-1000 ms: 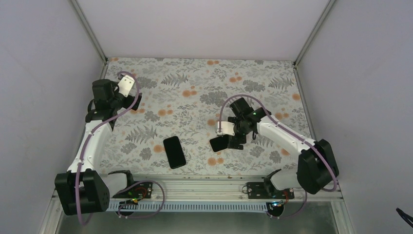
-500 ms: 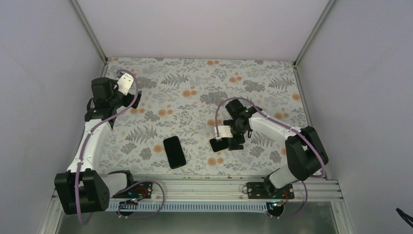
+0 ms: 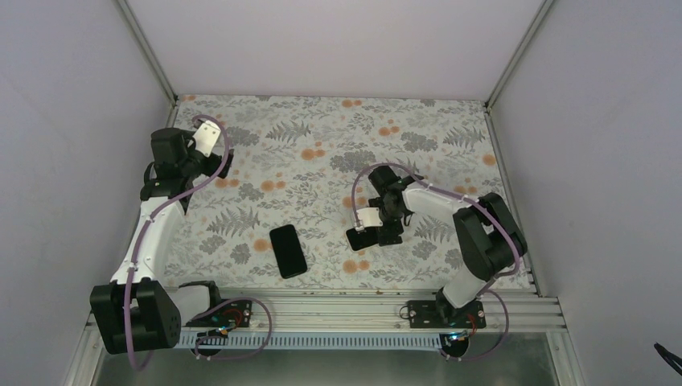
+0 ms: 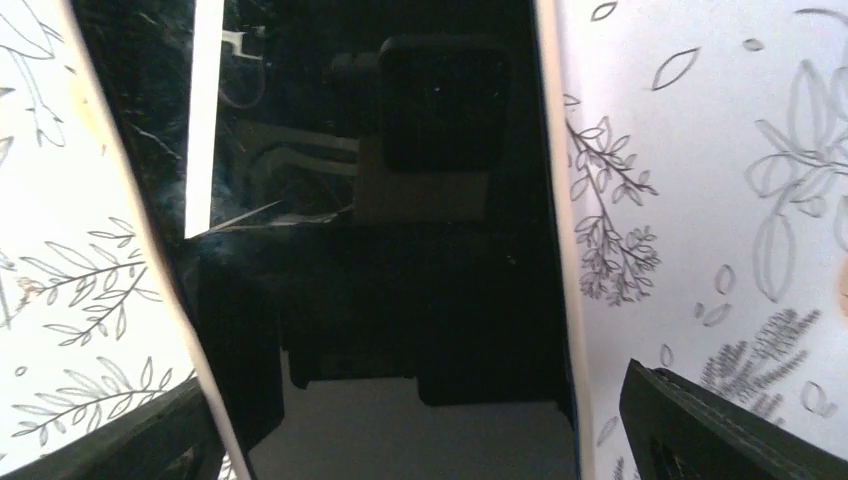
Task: Take the phone out of the phone case
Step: Pick up the phone at the center of the board.
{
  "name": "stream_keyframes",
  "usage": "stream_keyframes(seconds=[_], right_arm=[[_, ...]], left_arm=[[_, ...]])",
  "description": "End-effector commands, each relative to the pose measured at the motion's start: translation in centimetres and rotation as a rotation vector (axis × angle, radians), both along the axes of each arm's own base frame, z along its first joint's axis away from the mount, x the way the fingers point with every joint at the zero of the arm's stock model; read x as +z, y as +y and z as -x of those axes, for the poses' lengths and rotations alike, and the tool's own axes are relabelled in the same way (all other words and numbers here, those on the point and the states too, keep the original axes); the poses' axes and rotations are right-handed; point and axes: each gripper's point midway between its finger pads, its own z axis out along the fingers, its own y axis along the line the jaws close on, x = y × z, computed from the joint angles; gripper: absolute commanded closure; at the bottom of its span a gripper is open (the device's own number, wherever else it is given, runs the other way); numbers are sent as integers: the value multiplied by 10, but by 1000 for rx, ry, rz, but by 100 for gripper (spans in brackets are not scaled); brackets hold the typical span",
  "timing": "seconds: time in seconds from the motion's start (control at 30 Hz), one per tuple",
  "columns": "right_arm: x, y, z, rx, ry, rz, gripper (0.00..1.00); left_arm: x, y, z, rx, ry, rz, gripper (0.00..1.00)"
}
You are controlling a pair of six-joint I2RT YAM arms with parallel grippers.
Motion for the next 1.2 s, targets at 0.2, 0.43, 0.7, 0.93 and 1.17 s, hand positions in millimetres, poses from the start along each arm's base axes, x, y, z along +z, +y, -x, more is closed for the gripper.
stream_keyframes(seconds=[0.2,0.43,0.7,0.93,1.17], right_arm=[[-24,-10,-15,20,-11,74,7],[-32,-15,-24,-43,-34,109,44],[26,17,-56,-163,-163,-104,56],[87,32,-101,-308,-356,-240,61],[120,41,-144,-421,-494,-302,63]], left_arm=[[-4,1,-2,-3,-7,6,0],[-10,-14,-1,-74,28,40,0],[-9,-70,-13,-257,196,176,0],[-23,-136,-38,-451,539,425,0],[-57,-189,-40,-574,813,583,0]])
